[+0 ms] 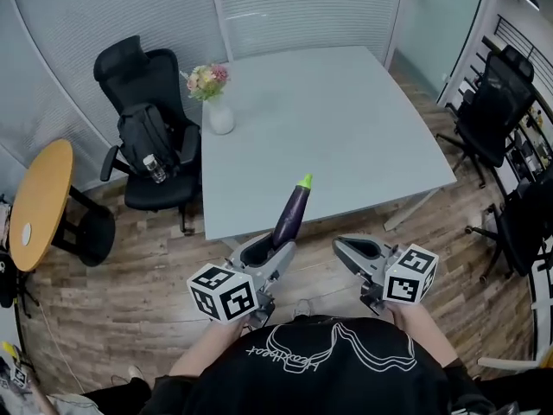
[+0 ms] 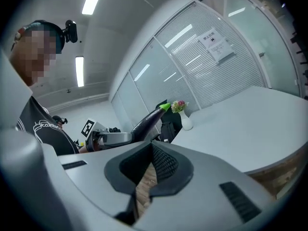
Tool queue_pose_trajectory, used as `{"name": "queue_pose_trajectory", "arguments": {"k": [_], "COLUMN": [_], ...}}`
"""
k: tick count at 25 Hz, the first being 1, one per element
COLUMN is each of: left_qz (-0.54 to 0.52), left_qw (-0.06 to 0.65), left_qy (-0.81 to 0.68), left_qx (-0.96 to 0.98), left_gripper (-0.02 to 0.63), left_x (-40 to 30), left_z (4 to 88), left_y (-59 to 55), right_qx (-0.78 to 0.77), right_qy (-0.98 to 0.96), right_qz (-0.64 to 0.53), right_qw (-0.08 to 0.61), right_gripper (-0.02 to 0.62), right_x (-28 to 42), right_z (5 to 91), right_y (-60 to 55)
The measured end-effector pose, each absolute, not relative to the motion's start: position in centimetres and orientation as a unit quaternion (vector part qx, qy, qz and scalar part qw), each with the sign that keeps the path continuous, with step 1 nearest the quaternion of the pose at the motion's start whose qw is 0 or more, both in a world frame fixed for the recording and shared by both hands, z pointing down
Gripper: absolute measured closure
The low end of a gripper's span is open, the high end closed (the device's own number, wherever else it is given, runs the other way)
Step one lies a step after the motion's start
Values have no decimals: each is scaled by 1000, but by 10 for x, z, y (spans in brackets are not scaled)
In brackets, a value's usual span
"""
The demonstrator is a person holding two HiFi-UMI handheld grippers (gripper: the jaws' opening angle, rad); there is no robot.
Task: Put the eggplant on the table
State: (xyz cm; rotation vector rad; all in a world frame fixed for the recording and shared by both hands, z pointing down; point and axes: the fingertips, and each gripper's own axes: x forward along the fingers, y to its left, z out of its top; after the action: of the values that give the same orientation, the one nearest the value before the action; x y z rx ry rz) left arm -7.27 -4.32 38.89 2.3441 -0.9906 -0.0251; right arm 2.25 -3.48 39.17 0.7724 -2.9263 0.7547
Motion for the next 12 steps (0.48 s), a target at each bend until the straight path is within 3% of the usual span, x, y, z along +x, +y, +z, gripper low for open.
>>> {"name": "queue_pose_trajectory", "arguments": {"k": [12], "left_qz": [13], "left_qw": [278], "left_qy": [-389], "left_qx": [878], "left_gripper": [410], "left_x": [-99], "left_z": [408], "left_y": [-120], "right_qx": [259], "right_qy": [-936], "right_qz": [237], "right_qw": [12], "right_gripper": [588], "right_x": [3], "right_z": [404], "right_y": [-98]}}
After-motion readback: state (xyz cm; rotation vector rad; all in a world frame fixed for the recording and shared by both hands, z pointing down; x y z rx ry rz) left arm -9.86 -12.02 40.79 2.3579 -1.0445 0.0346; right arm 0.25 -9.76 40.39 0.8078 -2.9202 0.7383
